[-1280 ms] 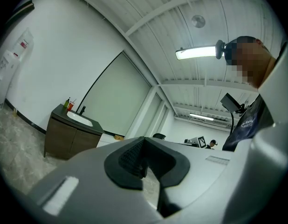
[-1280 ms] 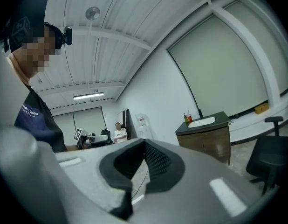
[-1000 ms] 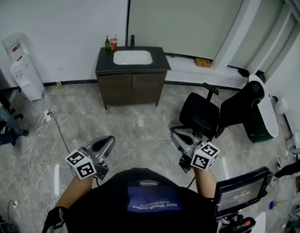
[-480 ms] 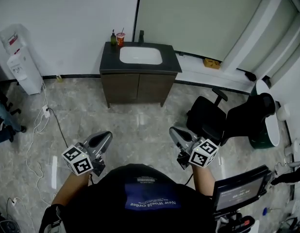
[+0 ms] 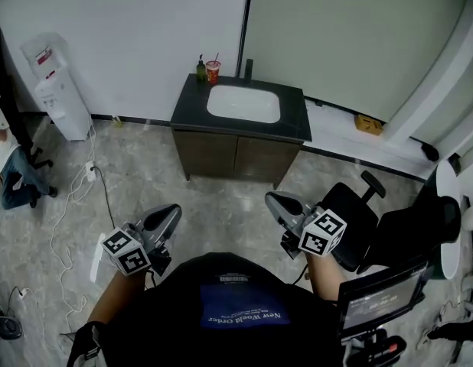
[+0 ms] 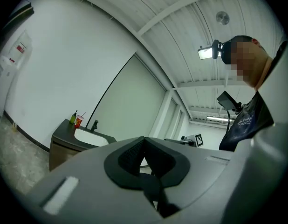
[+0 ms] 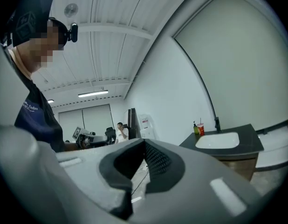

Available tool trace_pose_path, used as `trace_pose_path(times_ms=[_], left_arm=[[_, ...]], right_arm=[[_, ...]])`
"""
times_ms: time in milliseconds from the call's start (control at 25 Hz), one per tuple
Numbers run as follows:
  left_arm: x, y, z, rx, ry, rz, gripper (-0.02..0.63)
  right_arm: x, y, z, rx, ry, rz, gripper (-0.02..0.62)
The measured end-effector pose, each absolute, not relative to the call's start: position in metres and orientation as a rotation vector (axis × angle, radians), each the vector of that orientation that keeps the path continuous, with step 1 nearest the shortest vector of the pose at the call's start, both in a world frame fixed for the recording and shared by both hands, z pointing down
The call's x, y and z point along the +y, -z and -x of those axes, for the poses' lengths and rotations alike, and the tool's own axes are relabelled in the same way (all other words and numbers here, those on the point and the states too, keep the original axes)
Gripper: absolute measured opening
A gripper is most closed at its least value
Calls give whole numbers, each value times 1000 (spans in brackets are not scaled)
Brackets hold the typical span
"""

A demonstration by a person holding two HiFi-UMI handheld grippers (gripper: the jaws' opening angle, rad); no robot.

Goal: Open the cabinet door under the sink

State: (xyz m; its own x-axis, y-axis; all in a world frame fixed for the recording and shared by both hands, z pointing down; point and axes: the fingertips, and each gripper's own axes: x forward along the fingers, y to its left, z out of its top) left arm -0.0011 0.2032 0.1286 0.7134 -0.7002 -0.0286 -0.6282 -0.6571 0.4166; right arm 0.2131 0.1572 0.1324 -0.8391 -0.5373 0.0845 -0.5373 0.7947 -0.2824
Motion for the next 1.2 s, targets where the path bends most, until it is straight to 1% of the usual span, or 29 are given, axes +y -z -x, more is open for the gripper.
trace_pose_path(times_ms=[240, 400, 680, 960, 1200], left_arm=[[148, -126, -40, -1076, 260, -2515, 2], [121, -135, -42, -1082, 236, -2498, 2], [52, -150, -20, -998, 255, -2503, 2], [-43, -151, 23, -812, 245, -2570, 3], [-111, -166, 52, -700, 202, -2580, 2]], right_arm=[[90, -134, -241, 3003, 481, 792, 2], [60, -150, -243, 3010, 518, 783, 2], [5, -162, -220, 3015, 536, 876, 2], [-64, -151, -174, 2964, 499, 1056, 2], [-118, -164, -134, 2951, 538, 1133, 2]])
